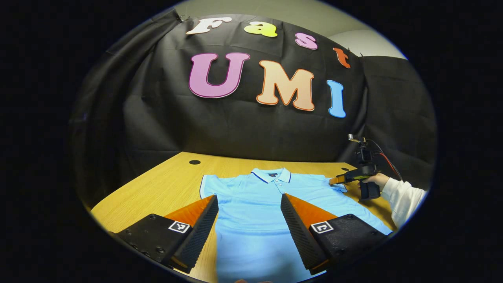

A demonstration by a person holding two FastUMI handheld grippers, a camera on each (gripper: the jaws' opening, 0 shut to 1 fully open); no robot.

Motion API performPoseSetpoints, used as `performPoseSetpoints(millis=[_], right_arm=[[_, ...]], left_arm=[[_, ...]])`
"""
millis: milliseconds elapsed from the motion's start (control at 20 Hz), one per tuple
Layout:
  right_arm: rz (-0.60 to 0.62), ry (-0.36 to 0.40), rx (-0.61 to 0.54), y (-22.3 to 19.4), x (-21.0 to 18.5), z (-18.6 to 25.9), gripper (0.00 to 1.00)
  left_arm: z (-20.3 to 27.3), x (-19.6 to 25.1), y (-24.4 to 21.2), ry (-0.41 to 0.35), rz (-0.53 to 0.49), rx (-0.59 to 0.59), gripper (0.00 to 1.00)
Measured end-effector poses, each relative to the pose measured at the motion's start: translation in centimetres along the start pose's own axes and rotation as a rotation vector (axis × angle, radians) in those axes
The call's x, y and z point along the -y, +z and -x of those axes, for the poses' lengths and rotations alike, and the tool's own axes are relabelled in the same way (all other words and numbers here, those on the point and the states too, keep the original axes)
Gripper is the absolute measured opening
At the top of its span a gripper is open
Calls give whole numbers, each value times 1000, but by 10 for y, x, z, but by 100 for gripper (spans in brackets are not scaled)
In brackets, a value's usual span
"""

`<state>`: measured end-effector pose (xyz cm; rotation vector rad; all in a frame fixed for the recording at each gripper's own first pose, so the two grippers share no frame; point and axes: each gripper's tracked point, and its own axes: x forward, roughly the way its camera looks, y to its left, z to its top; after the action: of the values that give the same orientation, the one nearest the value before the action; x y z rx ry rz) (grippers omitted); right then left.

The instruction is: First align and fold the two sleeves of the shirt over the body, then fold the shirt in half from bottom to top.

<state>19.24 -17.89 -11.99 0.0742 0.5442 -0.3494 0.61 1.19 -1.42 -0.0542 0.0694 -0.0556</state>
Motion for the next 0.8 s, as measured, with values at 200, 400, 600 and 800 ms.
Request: performPoseSetpoints(millis=[200, 400, 600, 800], right_arm=[[11, 17, 2, 0, -1, 1, 83], [31, 44, 12, -1, -15, 3, 46], [35, 41, 14, -1, -22, 5, 13], [-11, 10, -7, -1, -23, 6, 5]], left_arm=[[-3, -5, -5, 15, 1, -16, 95], [-4, -8, -10, 23, 4, -38, 95], [-4, -7, -14, 23, 0, -48, 95], [-3, -8, -14, 25, -5, -54, 95]])
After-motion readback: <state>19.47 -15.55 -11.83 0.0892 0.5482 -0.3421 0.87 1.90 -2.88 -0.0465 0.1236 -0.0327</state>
